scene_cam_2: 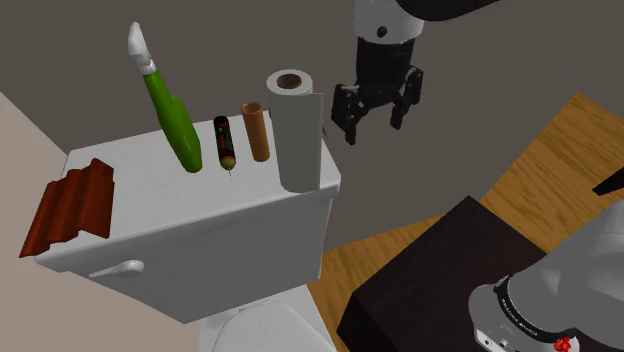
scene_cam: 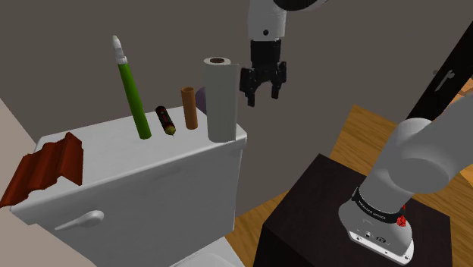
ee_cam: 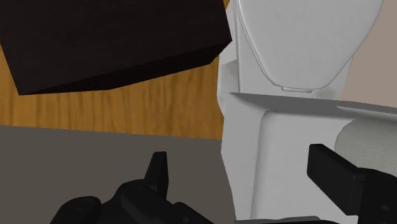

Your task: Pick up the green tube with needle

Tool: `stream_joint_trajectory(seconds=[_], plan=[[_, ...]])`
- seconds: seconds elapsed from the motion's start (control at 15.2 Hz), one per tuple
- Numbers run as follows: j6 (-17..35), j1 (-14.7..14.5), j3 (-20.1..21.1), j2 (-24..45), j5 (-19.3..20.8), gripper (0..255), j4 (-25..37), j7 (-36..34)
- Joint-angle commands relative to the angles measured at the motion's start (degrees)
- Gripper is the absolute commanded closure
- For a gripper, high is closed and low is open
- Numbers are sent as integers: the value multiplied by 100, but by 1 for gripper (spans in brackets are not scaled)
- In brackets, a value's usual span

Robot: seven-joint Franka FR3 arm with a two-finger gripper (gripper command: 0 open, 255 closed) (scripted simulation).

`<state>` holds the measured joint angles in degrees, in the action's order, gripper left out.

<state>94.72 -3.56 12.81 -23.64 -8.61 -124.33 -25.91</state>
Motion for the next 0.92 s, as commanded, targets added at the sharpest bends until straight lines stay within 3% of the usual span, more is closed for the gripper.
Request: stream_joint_trajectory(seconds=[0.0, 0.4, 0.86], plan=[[127, -36, 211, 352, 14, 0, 273, -321], [318, -138, 738, 1582, 335, 0, 1381, -1255], [171, -491, 1129, 3254, 1089, 0, 3126, -2365]])
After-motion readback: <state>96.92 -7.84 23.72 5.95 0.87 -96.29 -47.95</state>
